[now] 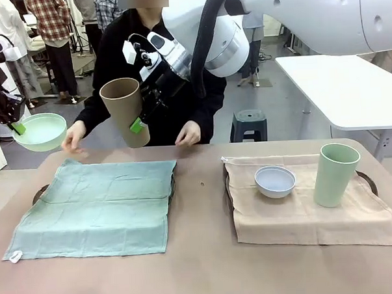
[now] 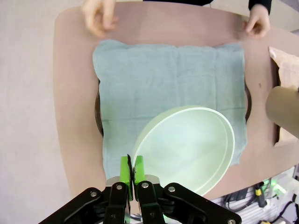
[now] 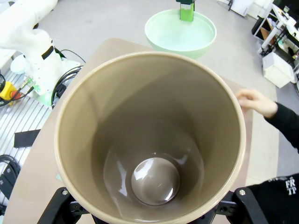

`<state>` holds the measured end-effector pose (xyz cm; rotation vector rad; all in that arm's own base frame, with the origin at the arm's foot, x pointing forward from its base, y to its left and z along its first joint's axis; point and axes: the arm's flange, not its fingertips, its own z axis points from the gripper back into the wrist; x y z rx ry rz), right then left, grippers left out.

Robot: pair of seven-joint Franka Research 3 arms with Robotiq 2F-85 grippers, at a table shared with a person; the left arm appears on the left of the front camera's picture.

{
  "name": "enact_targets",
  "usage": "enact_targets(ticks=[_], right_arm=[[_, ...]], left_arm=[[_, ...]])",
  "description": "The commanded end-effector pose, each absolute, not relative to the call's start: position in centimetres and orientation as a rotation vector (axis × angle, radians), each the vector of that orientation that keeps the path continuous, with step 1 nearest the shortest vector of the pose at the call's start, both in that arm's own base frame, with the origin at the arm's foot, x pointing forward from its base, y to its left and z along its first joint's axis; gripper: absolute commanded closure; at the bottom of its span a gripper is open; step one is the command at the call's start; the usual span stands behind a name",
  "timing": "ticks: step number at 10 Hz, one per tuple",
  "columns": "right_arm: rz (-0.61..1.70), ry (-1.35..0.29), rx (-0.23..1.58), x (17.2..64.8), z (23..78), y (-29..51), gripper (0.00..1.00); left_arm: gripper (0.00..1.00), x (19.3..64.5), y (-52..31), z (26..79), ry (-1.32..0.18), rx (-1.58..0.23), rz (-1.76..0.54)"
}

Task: Set up a tray with a mat and arrange the tableware.
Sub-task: Place the Picnic Bowl and Reusable plastic cup back onto the Handle tray in front of the human's position.

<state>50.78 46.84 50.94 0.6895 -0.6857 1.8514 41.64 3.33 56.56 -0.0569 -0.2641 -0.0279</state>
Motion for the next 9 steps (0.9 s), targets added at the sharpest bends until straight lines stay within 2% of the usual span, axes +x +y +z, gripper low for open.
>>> enact_targets(ticks=[1,6,7,9], right_arm=[[1.858,-0.702,0.683,50.8,51.0,46.9,0.19],[1.858,-0.702,0.683,50.8,51.0,46.9,0.19],[1.851,-0.686,0.69,50.8,50.9,46.8,0.17],[1.904,-0.672,0.763,52.4,46.4,47.8,0.17]], left_arm=[[1.0,41.6,3.3,56.7,-0.279,-0.076,-0.027],[1.0,41.6,3.3,56.7,-0.279,-0.076,-0.027],[0.96,41.6,3.3,56.6,-0.264,-0.057,-0.028],[0.96,43.1,3.7,51.6,-0.204,-0.053,-0.021]])
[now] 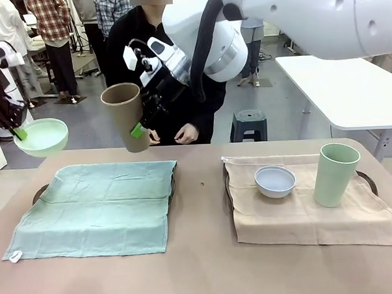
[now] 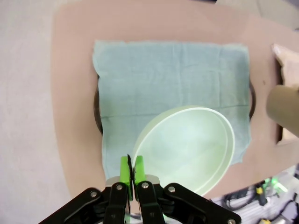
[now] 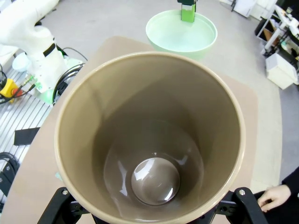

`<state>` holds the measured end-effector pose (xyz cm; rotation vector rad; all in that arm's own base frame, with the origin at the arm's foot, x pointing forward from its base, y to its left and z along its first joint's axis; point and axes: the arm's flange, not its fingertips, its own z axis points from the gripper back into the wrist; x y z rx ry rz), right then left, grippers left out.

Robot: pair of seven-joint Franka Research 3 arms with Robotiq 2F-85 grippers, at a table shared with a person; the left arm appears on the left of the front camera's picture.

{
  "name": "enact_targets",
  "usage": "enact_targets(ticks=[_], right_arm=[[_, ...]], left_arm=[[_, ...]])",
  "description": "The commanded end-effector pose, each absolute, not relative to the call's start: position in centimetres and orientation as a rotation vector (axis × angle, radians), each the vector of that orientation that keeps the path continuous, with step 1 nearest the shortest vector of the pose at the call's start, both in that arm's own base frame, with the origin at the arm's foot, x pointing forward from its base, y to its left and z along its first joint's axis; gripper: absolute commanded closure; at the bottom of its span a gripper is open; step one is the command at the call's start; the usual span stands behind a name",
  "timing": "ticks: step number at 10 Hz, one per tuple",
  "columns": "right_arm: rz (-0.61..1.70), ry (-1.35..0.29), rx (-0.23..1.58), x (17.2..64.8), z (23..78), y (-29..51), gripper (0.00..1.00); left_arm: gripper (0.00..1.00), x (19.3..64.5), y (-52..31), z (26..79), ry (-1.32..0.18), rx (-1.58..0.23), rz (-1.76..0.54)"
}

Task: Set up a tray with a mat and arrange the tableware.
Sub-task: Place the Picnic Bowl and Reusable plastic cup back onto the Handle tray in front of the human's position.

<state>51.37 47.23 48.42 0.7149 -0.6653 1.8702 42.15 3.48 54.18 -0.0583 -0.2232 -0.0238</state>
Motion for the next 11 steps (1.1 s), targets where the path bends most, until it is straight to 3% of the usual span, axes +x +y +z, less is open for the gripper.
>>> enact_targets(ticks=[1,3,6,11], right_arm=[[1.915,-0.664,0.783,53.0,44.6,48.4,0.17],[1.899,-0.607,0.811,53.5,42.4,49.2,0.17],[1.898,-0.632,0.765,52.5,43.2,48.1,0.17],[1.908,-0.619,0.902,53.5,37.3,50.8,0.17]], left_arm=[[0.96,43.3,3.5,49.5,-0.185,-0.064,-0.037],[0.96,43.5,2.9,47.5,-0.129,-0.143,-0.039],[0.96,43.0,3.3,48.9,-0.162,-0.068,-0.026],[0.96,44.4,0.1,43.4,-0.114,-0.098,-0.029]])
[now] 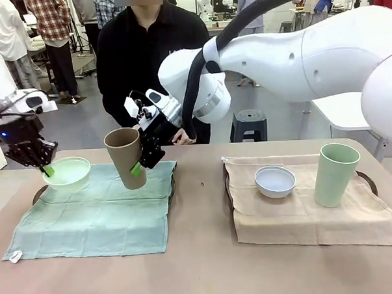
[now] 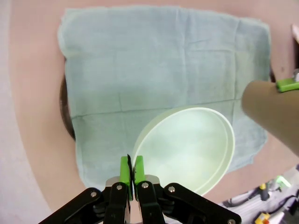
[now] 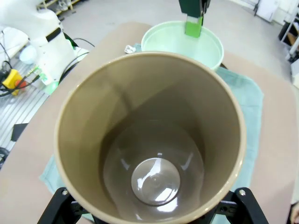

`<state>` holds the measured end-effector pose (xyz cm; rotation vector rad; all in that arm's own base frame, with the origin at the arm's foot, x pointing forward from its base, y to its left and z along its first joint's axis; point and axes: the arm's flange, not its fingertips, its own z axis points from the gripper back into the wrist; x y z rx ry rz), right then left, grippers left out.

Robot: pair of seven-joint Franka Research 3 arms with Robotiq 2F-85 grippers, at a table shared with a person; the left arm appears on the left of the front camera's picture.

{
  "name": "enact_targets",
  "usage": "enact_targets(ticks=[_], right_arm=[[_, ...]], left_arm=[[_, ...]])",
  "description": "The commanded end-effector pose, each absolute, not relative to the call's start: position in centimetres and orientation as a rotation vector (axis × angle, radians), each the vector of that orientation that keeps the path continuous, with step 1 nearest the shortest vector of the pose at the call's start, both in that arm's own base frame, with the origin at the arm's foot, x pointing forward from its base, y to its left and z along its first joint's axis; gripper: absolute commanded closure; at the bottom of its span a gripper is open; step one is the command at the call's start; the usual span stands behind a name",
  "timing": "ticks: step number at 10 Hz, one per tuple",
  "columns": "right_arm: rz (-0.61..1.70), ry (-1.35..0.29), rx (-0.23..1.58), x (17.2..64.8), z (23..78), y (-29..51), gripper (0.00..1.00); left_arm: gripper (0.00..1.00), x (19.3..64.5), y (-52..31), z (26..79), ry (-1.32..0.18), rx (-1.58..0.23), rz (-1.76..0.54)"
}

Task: Set up a tray with a mat and arrange the tableware.
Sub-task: Place the Picnic Bowl and Reusable plastic cup back onto the Handle tray in front of the human's position.

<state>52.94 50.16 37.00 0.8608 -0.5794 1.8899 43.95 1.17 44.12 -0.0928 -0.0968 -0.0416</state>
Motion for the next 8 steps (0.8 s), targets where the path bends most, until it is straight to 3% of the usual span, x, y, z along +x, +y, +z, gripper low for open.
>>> enact_targets(ticks=[1,8], right_arm=[[1.91,-0.626,0.908,53.7,36.6,50.9,0.17],[1.924,-0.61,0.918,55.3,32.9,50.4,0.17]], left_arm=[[0.96,44.9,-0.7,42.3,-0.127,-0.102,-0.024],[0.96,47.0,-0.3,38.2,-0.174,-0.098,0.003]])
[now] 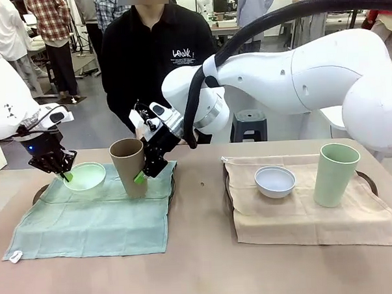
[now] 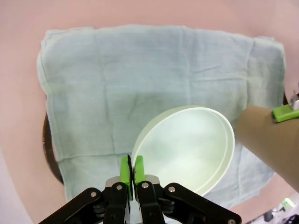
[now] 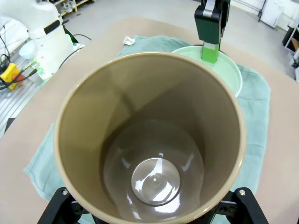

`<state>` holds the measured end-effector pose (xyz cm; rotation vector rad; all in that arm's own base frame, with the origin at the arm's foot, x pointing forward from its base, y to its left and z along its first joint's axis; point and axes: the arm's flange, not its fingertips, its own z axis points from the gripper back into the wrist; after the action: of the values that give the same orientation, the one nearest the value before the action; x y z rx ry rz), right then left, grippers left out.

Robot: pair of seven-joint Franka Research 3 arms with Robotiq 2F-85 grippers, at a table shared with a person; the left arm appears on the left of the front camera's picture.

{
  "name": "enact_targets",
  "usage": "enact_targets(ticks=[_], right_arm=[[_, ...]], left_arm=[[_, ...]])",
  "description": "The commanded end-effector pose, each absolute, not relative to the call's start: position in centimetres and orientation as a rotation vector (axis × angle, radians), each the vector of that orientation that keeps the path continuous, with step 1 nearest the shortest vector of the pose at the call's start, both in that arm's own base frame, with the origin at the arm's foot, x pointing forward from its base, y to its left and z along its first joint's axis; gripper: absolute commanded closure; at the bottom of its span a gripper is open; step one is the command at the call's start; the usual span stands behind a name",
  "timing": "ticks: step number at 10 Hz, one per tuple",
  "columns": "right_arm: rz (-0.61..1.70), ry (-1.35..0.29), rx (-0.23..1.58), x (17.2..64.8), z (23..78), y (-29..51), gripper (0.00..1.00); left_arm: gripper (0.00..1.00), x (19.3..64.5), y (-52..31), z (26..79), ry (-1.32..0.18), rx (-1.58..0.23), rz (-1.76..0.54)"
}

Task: Set up a tray with a mat and arrange the tableware.
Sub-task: Place the Picnic Bowl and Reusable plastic cup back onto the Handle tray in front of the human's position.

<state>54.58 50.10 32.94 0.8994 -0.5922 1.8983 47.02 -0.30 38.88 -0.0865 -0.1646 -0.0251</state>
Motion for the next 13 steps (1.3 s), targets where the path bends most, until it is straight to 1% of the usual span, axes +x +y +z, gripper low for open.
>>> enact_targets(ticks=[1,4,5,6,7,9,10,13], right_arm=[[1.926,-0.617,0.921,55.9,32.5,50.2,0.17],[1.927,-0.608,0.923,56.3,31.6,50.0,0.17],[1.922,-0.598,0.919,56.4,31.6,49.9,0.0],[1.92,-0.557,0.891,56.2,31.8,49.9,0.0],[1.9,-0.505,0.834,55.9,32.3,49.7,0.0],[1.836,-0.431,0.774,54.9,34.0,49.3,0.0],[1.795,-0.393,0.758,54.2,34.8,48.8,0.0],[1.708,-0.359,0.755,53.4,36.2,46.6,0.0]], left_arm=[[0.96,47.4,-0.3,37.7,-0.162,-0.091,-0.001],[0.96,47.6,-0.2,36.4,-0.117,-0.08,-0.005],[0.43,47.7,-0.2,36.2,-0.105,-0.078,-0.006],[0.37,47.6,-0.1,36.3,-0.102,-0.075,-0.008],[0.0,47.5,0.0,36.4,-0.099,-0.074,-0.004],[0.0,46.9,0.4,36.9,-0.084,-0.058,0.002],[0.54,46.6,0.7,37.2,-0.076,-0.063,0.012],[0.25,46.0,1.4,38.5,-0.085,-0.089,-0.002]])
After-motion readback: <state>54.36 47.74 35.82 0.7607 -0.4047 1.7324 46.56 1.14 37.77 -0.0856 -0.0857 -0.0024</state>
